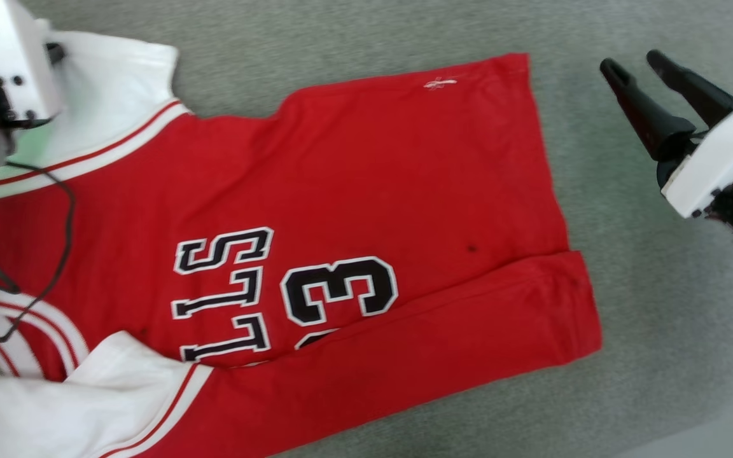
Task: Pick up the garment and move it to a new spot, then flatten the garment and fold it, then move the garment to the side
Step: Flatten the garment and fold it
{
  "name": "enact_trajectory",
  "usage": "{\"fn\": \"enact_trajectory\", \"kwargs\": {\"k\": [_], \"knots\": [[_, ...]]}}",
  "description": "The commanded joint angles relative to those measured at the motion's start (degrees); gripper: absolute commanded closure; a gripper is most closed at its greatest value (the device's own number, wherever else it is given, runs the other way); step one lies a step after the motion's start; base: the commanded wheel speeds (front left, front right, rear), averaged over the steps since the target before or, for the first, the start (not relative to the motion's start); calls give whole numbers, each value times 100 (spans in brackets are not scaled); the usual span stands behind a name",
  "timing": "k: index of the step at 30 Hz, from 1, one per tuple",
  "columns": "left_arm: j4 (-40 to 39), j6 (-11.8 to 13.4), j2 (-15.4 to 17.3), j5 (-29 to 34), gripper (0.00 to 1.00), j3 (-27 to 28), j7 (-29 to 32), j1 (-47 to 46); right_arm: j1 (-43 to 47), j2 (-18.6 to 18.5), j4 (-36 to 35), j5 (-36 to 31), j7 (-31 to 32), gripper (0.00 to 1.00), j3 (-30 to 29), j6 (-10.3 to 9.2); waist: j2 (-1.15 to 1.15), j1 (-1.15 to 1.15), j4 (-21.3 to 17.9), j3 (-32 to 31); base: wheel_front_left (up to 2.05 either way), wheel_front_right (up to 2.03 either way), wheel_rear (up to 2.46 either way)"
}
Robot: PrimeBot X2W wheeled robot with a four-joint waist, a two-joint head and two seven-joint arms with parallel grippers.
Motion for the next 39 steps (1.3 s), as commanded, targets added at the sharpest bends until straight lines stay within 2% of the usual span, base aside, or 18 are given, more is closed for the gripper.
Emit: {"fn": "enact_trajectory", "kwargs": {"k": [1,4,7,12,17,18,19,20,24,30,39], "knots": [[-45,-68,-98,39,100,-57,-93,-58,-219,-83,160,71,505,0,66,-2,0,-1,264,28,0,0,0],[-179,-236,-239,102,100,-118,-333,-220,-626,-164,430,-12,1476,0,65,-2,0,-1,548,79,0,0,0],[-278,-384,-398,137,100,-181,-552,-310,-945,-93,649,-127,2086,0,68,-2,0,-1,780,160,0,0,0],[-358,-573,-523,212,100,-285,-779,-433,-1323,68,1211,-364,2725,0,17,-2,0,-1,1050,261,0,0,0],[-338,-704,-608,254,100,-389,-909,-470,-1298,284,1787,-504,3282,0,94,-2,0,-1,1186,244,0,0,0],[-330,-721,-615,265,100,-402,-929,-470,-1266,307,1842,-531,3365,62,106,-2,0,-1,1201,234,0,0,0],[-320,-747,-631,268,100,-416,-943,-467,-1241,337,1874,-536,3441,90,104,-2,0,-1,1213,221,0,0,0],[-311,-768,-647,273,100,-437,-971,-455,-1221,355,1888,-544,3494,100,104,-2,0,-1,1223,197,0,0,0],[-246,-839,-643,255,100,-463,-1050,-351,-1233,234,1692,-627,3437,100,64,-2,0,-1,1229,54,0,0,0],[-224,-891,-596,87,100,-294,-1420,30,-1248,-26,1171,-621,2976,100,-40,-2,0,-1,1242,-432,0,0,0],[-599,-783,-366,-240,100,82,-2140,1410,-281,-215,709,-558,2525,100,-220,-2,0,-1,1369,-1415,0,0,0]]}}
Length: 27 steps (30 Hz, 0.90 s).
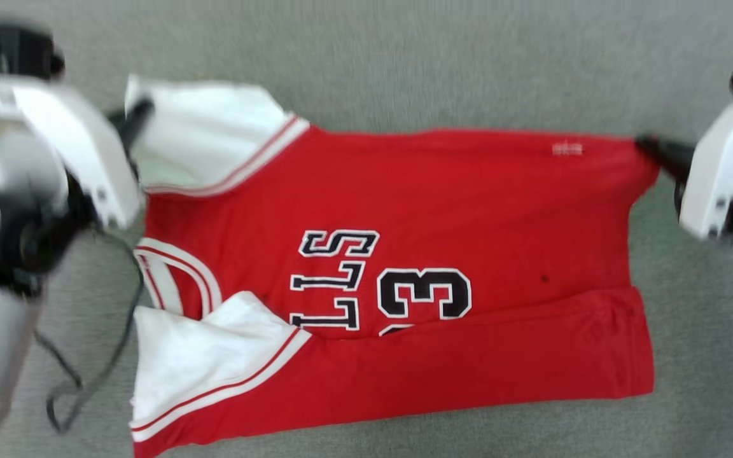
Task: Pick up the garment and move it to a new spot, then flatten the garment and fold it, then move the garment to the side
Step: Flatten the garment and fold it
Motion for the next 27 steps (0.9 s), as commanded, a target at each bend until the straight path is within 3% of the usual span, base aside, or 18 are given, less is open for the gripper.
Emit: {"fn": "enact_trajectory", "kwargs": {"k": [1,7,16,17,18,19,20,27], "knots": [[-59,41,40,-60,100,50,-85,237,220,-40,-23,14,-45,100,-34,-2,0,0,104,-426,0,0,0],[-544,337,126,-381,100,332,-523,1798,1325,67,-91,95,-294,100,-329,-2,0,0,233,-940,0,0,0],[-592,591,-251,-979,100,444,-915,3647,2597,416,83,67,-840,100,-721,-3,0,0,225,-1223,0,0,0],[-538,595,-302,-1011,100,427,-955,3755,2696,458,105,50,-914,60,-715,-3,0,0,210,-1239,0,0,0],[-482,595,-357,-1027,93,400,-981,3839,2768,486,123,17,-1007,0,-692,-3,0,0,191,-1250,0,0,0],[-442,569,-408,-1037,8,362,-1013,3888,2829,531,142,37,-1111,0,-682,-3,0,0,175,-1256,0,0,0],[-411,557,-445,-1014,0,342,-1064,3913,2883,554,159,51,-1206,0,-674,-3,0,0,160,-1266,0,0,0],[-507,599,-566,-695,0,461,-1773,3917,3082,448,-196,100,-1935,0,-681,-2,0,0,74,-1444,0,0,0]]}}
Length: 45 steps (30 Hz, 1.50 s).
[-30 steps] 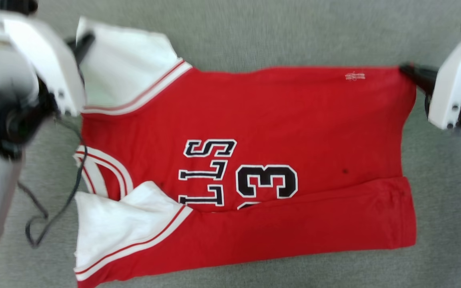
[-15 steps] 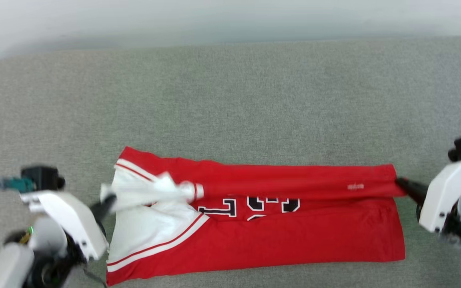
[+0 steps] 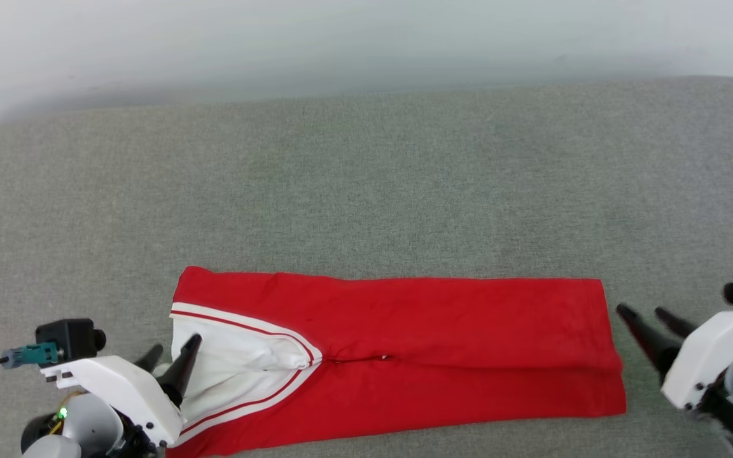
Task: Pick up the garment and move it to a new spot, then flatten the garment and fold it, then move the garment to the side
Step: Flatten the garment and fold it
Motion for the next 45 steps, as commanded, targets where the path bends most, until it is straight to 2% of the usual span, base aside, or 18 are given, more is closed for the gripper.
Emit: {"fn": "enact_trajectory", "kwargs": {"k": [1,4,7,13,18,22,28,31,38,39,40,41,45], "knots": [[-85,34,21,104,0,43,-135,-46,66,-83,-140,10,-72,0,-52,-2,0,1,-11,-64,0,0,0],[-290,58,91,398,0,56,-440,-167,111,-197,-492,-47,-86,0,-211,-2,0,1,-21,-160,0,0,0],[-430,184,83,743,0,62,-784,-277,107,-259,-779,-138,77,0,-398,-2,0,1,-44,-253,0,0,0],[-739,310,-112,1402,0,-54,-1603,-483,123,-278,-1057,-345,859,0,-749,-2,0,1,-12,-367,0,0,0],[-728,487,-344,2093,0,-223,-2474,-632,261,-134,-1139,-535,1549,0,-1054,-2,0,1,167,-331,0,0,0],[-640,560,-630,2437,0,-332,-2891,-789,327,77,-1025,-700,1901,0,-1172,-2,0,1,357,-201,0,0,0],[-665,519,-1021,2849,0,-338,-3058,-899,190,405,-604,-761,2117,0,-1171,-2,0,1,645,68,0,0,0],[-742,442,-1192,2984,0,-260,-3070,-894,80,432,-304,-699,2107,0,-1152,-2,0,1,779,210,0,0,0],[-729,192,-1349,3296,0,-56,-3073,-718,32,548,465,-564,2204,0,-914,-2,0,1,919,328,0,0,0],[-721,162,-1366,3328,0,-36,-3071,-695,34,560,521,-531,2229,53,-865,-2,0,1,922,326,0,0,0],[-710,148,-1378,3358,0,-15,-3068,-672,29,564,549,-510,2215,96,-828,-2,0,1,920,316,0,0,0],[-702,122,-1385,3383,0,14,-3069,-654,19,560,556,-480,2198,100,-797,-2,0,1,913,300,0,0,0],[-642,66,-1403,3465,0,69,-3069,-565,-65,401,386,-424,2132,100,-694,-2,0,1,839,186,0,0,0]]}}
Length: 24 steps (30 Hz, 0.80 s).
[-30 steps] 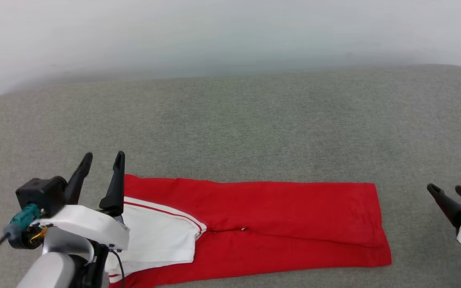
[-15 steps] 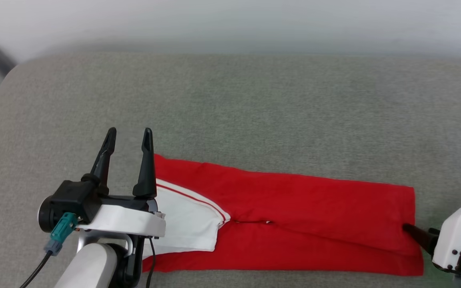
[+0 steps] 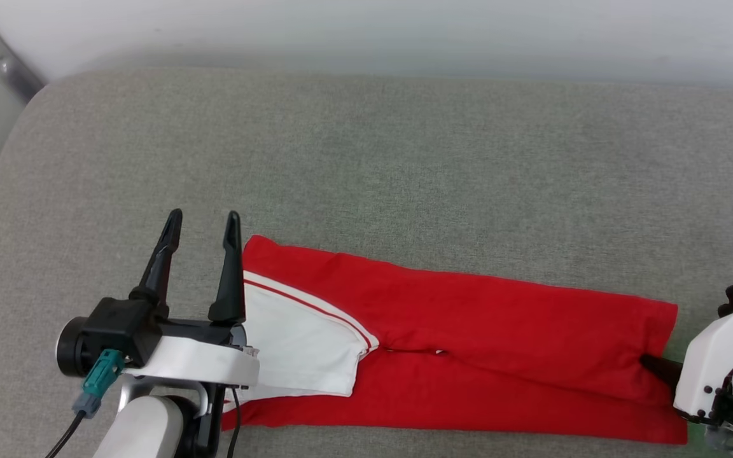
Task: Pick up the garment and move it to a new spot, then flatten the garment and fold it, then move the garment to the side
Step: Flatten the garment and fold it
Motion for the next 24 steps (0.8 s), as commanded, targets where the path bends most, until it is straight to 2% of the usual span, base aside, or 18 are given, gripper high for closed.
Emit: {"fn": "enact_trajectory", "kwargs": {"k": [1,12,19,24], "knots": [[39,-35,-10,56,0,14,-24,99,61,54,47,37,30,100,135,-2,0,0,-72,-92,0,0,0],[205,73,113,173,0,70,3,416,-133,-284,-256,11,-28,100,166,-2,0,0,-510,-531,0,0,0],[231,137,147,218,0,1,61,498,-98,-388,-403,-176,115,100,-487,-2,0,0,-754,-569,0,0,0],[190,209,210,261,0,1,111,563,-73,-301,-600,-353,164,100,-1260,-2,0,0,-896,-588,0,0,0]]}}
